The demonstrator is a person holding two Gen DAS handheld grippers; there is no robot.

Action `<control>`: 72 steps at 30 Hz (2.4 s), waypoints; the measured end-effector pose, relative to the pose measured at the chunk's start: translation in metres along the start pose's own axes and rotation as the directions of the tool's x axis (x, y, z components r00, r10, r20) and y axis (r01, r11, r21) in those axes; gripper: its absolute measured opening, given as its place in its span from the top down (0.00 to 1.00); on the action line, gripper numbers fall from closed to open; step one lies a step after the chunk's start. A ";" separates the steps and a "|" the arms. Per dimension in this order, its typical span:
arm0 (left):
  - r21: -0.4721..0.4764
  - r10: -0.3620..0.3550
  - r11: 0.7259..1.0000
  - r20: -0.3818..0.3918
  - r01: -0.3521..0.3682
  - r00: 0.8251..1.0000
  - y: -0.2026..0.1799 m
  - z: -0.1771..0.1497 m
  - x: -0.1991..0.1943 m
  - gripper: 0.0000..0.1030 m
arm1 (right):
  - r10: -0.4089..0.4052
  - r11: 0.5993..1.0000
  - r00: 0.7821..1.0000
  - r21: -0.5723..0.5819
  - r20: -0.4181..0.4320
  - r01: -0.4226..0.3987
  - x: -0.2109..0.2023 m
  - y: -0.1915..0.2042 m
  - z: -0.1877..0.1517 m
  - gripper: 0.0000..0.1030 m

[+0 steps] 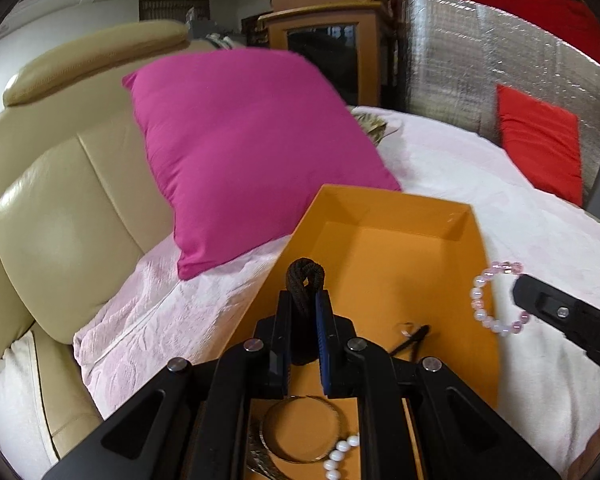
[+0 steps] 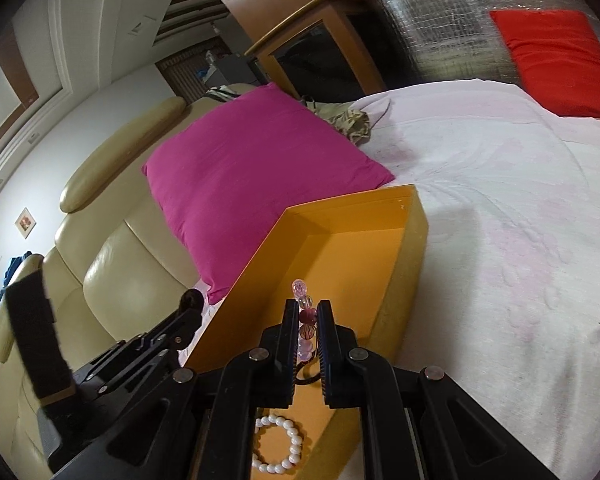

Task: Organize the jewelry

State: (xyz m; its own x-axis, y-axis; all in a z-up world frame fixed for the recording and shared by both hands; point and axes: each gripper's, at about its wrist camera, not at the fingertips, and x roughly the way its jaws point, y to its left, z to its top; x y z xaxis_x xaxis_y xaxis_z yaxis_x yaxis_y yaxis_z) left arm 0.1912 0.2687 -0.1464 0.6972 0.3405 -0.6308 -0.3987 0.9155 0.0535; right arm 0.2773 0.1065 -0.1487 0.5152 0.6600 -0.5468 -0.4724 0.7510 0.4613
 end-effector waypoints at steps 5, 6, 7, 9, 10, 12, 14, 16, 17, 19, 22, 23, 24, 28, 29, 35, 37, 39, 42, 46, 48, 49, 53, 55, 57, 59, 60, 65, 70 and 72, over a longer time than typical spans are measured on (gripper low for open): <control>-0.016 0.024 1.000 -0.039 -0.025 0.999 0.011 0.000 0.017 0.89 | 0.008 1.000 0.999 -0.018 -0.039 -0.009 0.006 0.005 -0.007 0.90; -0.017 0.024 1.000 -0.048 -0.025 0.999 0.012 -0.001 0.020 0.89 | 0.010 1.000 0.999 -0.020 -0.045 -0.010 0.006 0.006 -0.010 0.90; -0.017 0.024 1.000 -0.058 -0.025 0.998 0.013 -0.001 0.023 0.89 | 0.011 1.000 0.999 -0.023 -0.052 -0.012 0.006 0.008 -0.012 0.90; -0.015 0.023 1.000 -0.079 -0.025 0.997 0.013 -0.003 0.029 0.89 | 0.012 1.000 0.998 -0.027 -0.066 -0.014 0.005 0.009 -0.018 0.90; -0.012 0.025 1.000 -0.084 -0.026 0.996 0.013 -0.003 0.030 0.89 | 0.012 1.000 0.997 -0.027 -0.074 -0.014 0.005 0.009 -0.020 0.90; -0.004 0.028 1.000 -0.092 -0.029 0.995 0.011 -0.004 0.034 0.89 | 0.009 0.999 0.996 -0.032 -0.088 -0.011 0.005 0.011 -0.025 0.90; 0.014 0.031 0.999 -0.103 -0.030 0.994 0.007 -0.006 0.038 0.89 | 0.003 0.999 0.995 -0.037 -0.100 -0.007 0.005 0.012 -0.029 0.90; 0.032 0.034 0.999 -0.112 -0.030 0.993 0.002 -0.008 0.042 0.89 | -0.006 0.999 0.994 -0.043 -0.112 0.001 0.007 0.011 -0.033 0.90; 0.042 0.037 0.999 -0.121 -0.032 0.992 0.000 -0.009 0.044 0.89 | -0.009 0.999 0.993 -0.044 -0.118 0.004 0.007 0.011 -0.035 0.90; 0.053 0.044 0.998 -0.138 -0.037 0.990 -0.002 -0.012 0.048 0.89 | -0.013 0.999 0.991 -0.043 -0.132 0.007 0.009 0.010 -0.038 0.90; 0.054 0.048 0.998 -0.161 -0.040 0.986 -0.003 -0.015 0.054 0.89 | -0.013 0.999 0.991 -0.048 -0.136 0.006 0.009 0.011 -0.041 0.90; 0.056 0.050 0.998 -0.164 -0.041 0.985 -0.004 -0.016 0.054 0.89 | -0.010 0.999 0.991 -0.049 -0.136 0.004 0.008 0.011 -0.042 0.90; 0.059 0.052 0.997 -0.167 -0.042 0.985 -0.004 -0.017 0.055 0.89 | -0.009 0.999 0.991 -0.053 -0.136 0.001 0.008 0.012 -0.042 0.90; 0.069 0.057 0.997 -0.177 -0.046 0.983 -0.007 -0.020 0.057 0.89 | -0.007 0.998 0.990 -0.062 -0.142 -0.002 0.010 0.014 -0.044 0.90; 0.070 0.058 0.996 -0.179 -0.047 0.982 -0.007 -0.020 0.057 0.89 | -0.009 0.998 0.990 -0.063 -0.143 0.000 0.011 0.013 -0.044 0.90; 0.066 0.061 0.997 -0.207 -0.048 0.976 -0.006 -0.024 0.063 0.89 | -0.018 0.998 0.987 -0.059 -0.160 0.009 0.017 0.011 -0.044 0.90; 0.064 0.061 0.997 -0.216 -0.048 0.974 -0.004 -0.024 0.065 0.89 | -0.020 0.998 0.986 -0.061 -0.163 0.010 0.019 0.011 -0.045 0.90; 0.068 0.061 0.997 -0.226 -0.047 0.972 -0.004 -0.025 0.066 0.88 | -0.027 0.998 0.985 -0.068 -0.168 0.016 0.019 0.012 -0.045 0.89; 0.079 0.064 0.996 -0.245 -0.046 0.967 -0.005 -0.026 0.069 0.84 | -0.035 0.998 0.980 -0.062 -0.193 0.024 0.022 0.013 -0.046 0.87; 0.094 0.082 0.994 -0.232 -0.061 0.969 -0.006 -0.024 0.067 0.76 | -0.041 0.997 0.983 -0.072 -0.178 0.029 0.017 0.013 -0.045 0.87; 0.102 0.096 0.992 -0.217 -0.075 0.971 -0.008 -0.021 0.065 0.68 | -0.029 0.998 0.987 -0.059 -0.161 0.019 0.011 0.010 -0.043 0.85; 0.105 0.101 0.991 -0.211 -0.080 0.972 -0.008 -0.021 0.065 0.68 | -0.025 0.999 0.988 -0.050 -0.151 0.017 0.008 0.007 -0.043 0.83; 0.125 0.120 0.987 -0.180 -0.098 0.976 -0.015 -0.016 0.060 0.68 | -0.050 0.998 0.993 -0.033 -0.112 0.046 -0.009 -0.006 -0.038 0.83; 0.125 0.120 0.987 -0.157 -0.101 0.980 -0.020 -0.013 0.055 0.68 | -0.066 0.998 0.993 -0.018 -0.099 0.064 -0.017 -0.014 -0.036 0.83; 0.117 0.109 0.989 -0.132 -0.094 0.985 -0.026 -0.009 0.049 0.67 | -0.085 0.996 0.993 -0.003 -0.087 0.085 -0.028 -0.025 -0.035 0.83; 0.124 0.105 0.988 -0.108 -0.092 0.989 -0.037 -0.005 0.043 0.67 | -0.101 0.995 0.992 0.008 -0.076 0.102 -0.038 -0.034 -0.034 0.83; 0.130 0.104 0.987 -0.101 -0.091 0.989 -0.042 -0.004 0.041 0.67 | -0.113 0.993 0.991 0.013 -0.073 0.115 -0.044 -0.040 -0.034 0.83; 0.154 0.078 0.986 -0.053 -0.069 0.996 -0.076 0.002 0.023 0.58 | -0.165 0.985 0.984 0.041 -0.068 0.168 -0.069 -0.065 -0.033 0.83; 0.162 0.046 0.985 0.040 -0.052 0.998 -0.110 0.004 -0.007 0.38 | -0.227 0.971 0.971 0.063 -0.078 0.232 -0.094 -0.090 -0.035 0.83; 0.174 0.028 0.984 0.062 -0.038 0.998 -0.124 0.004 -0.015 0.37 | -0.251 0.964 0.965 0.075 -0.080 0.256 -0.106 -0.101 -0.036 0.83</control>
State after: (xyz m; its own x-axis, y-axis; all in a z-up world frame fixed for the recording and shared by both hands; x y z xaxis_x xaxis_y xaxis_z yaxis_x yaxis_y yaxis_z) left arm 0.2327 0.1507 -0.1401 0.7215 0.3787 -0.5797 -0.3156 0.9250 0.2115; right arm 0.2449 -0.0395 -0.1621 0.5582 0.4469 -0.6991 -0.2698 0.8945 0.3564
